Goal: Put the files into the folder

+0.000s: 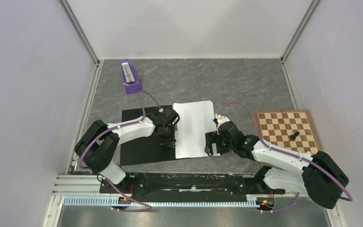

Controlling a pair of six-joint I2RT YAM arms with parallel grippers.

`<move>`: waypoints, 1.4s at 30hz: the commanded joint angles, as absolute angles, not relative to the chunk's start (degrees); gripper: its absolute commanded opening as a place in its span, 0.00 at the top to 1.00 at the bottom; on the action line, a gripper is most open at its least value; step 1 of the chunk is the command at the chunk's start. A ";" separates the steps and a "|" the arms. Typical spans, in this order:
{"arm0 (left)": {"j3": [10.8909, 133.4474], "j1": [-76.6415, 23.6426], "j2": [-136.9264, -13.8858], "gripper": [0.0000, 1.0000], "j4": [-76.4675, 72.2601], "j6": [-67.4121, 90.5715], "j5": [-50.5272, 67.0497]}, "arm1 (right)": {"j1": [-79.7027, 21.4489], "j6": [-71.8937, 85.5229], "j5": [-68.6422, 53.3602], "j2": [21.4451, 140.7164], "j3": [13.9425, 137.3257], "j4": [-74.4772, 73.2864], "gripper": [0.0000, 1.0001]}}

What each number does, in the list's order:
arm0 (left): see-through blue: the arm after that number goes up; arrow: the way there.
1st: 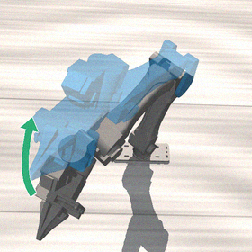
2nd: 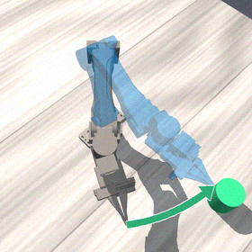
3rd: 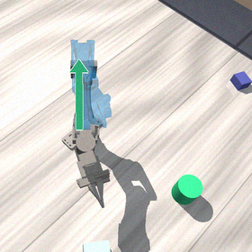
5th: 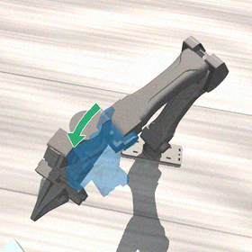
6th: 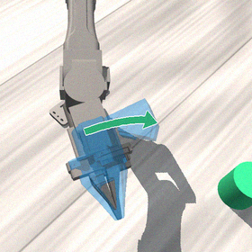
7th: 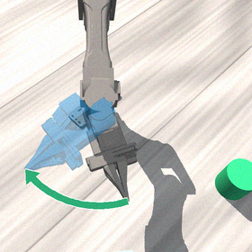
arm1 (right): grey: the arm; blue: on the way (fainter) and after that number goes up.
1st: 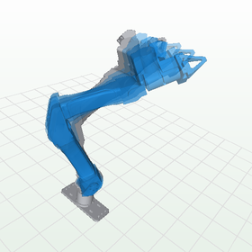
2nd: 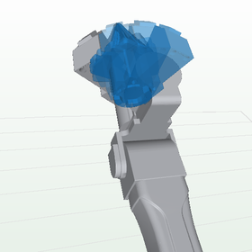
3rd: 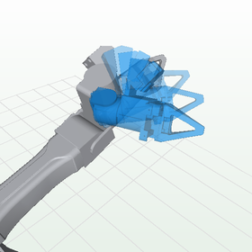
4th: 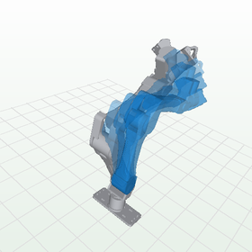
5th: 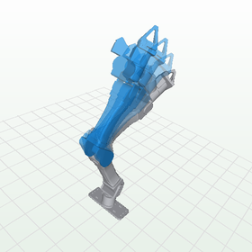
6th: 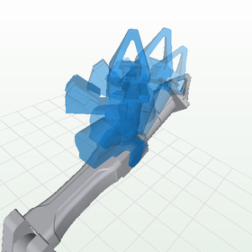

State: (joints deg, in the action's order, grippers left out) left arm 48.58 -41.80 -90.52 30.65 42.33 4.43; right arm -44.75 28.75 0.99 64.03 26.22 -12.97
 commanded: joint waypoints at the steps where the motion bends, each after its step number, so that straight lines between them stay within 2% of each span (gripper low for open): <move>1: 48.87 -41.85 -92.59 0.98 28.70 40.61 2.99 | -44.63 29.00 0.74 64.59 25.62 -10.53 0.06; 42: 49.57 -41.84 -92.89 0.98 29.10 40.34 2.72 | -44.74 28.63 0.18 65.22 23.74 -9.78 0.06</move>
State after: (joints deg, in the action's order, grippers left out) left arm 49.15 -41.80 -91.02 31.22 42.30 4.43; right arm -44.75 28.64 1.19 64.55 25.23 -10.55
